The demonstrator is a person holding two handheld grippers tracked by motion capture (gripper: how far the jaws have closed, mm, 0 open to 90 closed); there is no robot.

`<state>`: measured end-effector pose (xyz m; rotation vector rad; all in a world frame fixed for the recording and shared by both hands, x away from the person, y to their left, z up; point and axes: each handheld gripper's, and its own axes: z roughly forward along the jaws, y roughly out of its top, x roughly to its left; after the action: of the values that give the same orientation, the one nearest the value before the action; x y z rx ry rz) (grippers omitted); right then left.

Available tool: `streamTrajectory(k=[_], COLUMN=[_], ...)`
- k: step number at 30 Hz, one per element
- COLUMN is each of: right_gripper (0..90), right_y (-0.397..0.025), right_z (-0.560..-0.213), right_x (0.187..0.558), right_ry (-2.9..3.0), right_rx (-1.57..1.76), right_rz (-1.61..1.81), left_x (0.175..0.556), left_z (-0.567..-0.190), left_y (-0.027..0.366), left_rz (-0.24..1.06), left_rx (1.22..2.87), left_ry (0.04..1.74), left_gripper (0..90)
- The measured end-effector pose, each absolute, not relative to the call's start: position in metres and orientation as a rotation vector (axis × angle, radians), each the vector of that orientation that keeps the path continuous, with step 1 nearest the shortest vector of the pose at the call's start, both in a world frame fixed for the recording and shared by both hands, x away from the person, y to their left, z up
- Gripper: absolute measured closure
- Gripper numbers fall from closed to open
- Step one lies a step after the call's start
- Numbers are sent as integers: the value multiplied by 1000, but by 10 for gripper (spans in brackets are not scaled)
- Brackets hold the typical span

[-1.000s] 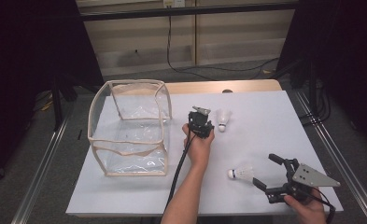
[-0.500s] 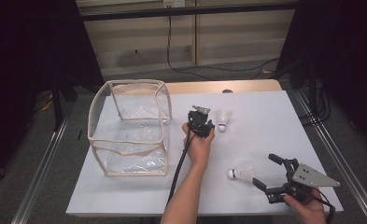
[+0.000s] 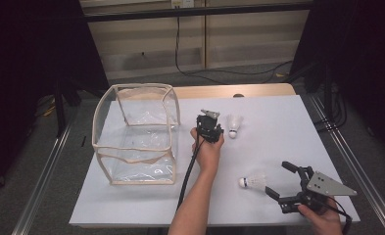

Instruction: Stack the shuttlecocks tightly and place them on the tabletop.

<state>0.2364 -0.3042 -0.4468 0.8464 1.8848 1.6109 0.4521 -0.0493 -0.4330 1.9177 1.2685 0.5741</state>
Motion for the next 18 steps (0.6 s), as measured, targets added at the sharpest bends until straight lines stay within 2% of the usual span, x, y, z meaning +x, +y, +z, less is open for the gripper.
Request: streamTrajectory(k=[18], right_gripper=[6], right_y=[-305], right_z=[-447], right_x=[236], right_ry=[1886], right_rx=[854], right_rz=[1610], left_x=[454], left_z=[-428], left_y=[-53], left_rz=[571], left_rx=[1910], left_ry=[1263], left_gripper=[606])
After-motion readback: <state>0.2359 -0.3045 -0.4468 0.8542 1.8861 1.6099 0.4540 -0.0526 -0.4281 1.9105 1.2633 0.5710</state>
